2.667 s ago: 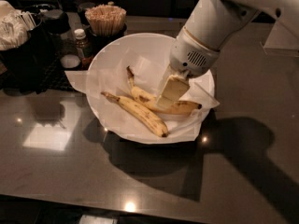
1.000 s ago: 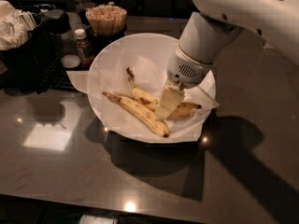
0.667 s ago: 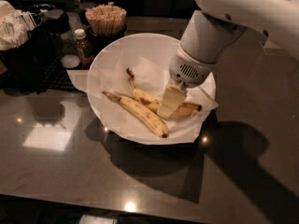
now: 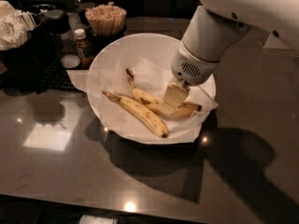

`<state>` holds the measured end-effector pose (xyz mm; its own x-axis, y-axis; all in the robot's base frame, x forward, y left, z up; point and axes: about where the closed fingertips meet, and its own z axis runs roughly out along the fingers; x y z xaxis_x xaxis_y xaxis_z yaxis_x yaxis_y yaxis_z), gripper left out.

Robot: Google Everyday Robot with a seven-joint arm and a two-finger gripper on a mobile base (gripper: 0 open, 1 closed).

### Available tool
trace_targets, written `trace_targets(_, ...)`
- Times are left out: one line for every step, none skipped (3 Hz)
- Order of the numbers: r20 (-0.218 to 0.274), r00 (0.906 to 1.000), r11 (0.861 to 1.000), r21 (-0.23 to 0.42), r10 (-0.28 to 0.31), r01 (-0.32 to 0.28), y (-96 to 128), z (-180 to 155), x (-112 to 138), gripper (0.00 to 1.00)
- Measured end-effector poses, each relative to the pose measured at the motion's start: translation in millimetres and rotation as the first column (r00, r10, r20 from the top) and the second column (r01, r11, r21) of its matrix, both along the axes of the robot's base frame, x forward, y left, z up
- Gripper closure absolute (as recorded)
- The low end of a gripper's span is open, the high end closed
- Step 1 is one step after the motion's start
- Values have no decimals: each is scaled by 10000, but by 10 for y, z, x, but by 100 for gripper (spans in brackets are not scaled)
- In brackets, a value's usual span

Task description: Pick banana from white bowl

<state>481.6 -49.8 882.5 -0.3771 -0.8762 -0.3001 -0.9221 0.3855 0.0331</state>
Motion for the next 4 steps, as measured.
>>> trace_targets(28, 9998, 9998, -119, -179, 179, -19, -29, 25, 53)
trace_targets(13, 9991, 9986, -319, -413, 414, -51, -89, 59, 53)
trace_targets(101, 9981, 9968, -512, -611, 615, -75, -122, 90, 50)
trace_targets(230, 9968, 9950, -635, -761, 774, -92, -128, 114, 50)
